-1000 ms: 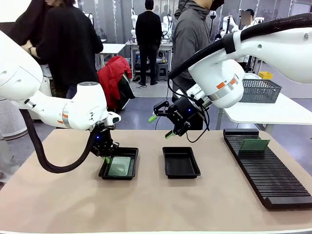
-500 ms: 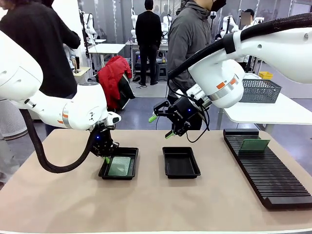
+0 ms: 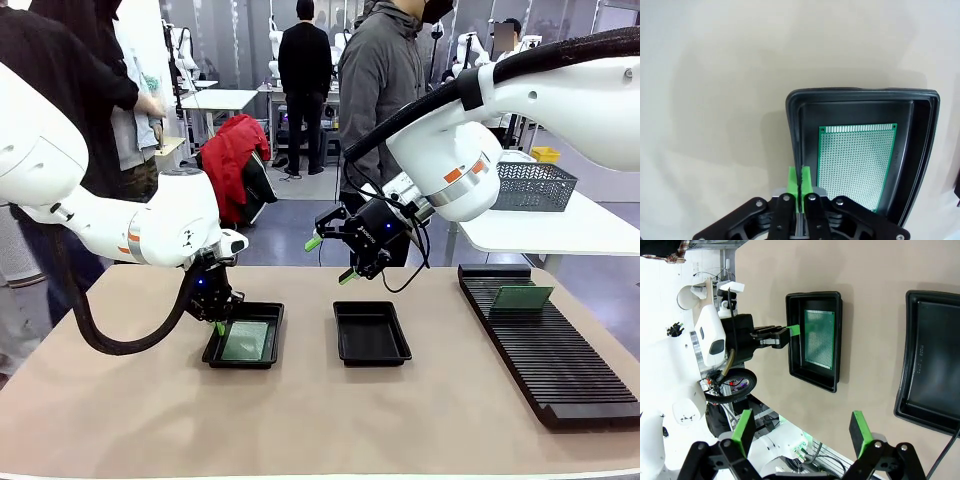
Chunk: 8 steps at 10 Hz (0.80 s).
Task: Inspect and transfer BCBs to ESD trays.
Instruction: Pick up the ESD tray and place it on the left side of the table.
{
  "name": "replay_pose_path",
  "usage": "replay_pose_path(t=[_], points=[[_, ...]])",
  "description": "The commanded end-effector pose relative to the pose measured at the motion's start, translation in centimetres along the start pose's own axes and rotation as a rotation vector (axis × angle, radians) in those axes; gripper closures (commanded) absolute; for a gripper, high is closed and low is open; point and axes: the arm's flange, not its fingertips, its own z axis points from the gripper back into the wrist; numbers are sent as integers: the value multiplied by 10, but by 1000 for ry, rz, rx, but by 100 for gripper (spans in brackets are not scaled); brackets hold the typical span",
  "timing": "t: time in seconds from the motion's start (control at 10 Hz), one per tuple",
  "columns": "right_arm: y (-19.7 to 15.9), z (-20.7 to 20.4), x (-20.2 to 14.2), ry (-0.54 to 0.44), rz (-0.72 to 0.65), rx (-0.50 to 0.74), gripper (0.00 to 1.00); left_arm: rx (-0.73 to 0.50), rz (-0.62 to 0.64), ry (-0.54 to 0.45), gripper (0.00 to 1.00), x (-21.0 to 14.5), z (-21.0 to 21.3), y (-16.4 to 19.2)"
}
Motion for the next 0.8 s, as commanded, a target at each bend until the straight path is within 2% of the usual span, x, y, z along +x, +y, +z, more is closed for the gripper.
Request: replay_pose_path(t=[0.0,0.4,0.7], points=[[2,0,0,-4,-3,-4,0,-34,10,-12,97,-1,9,10],[2,0,0,-4,-3,-4,0,-177,0,-17,97,3,37,60],[2,0,0,-4,-3,-4,0,-312,-59,-22,97,11,57,103]])
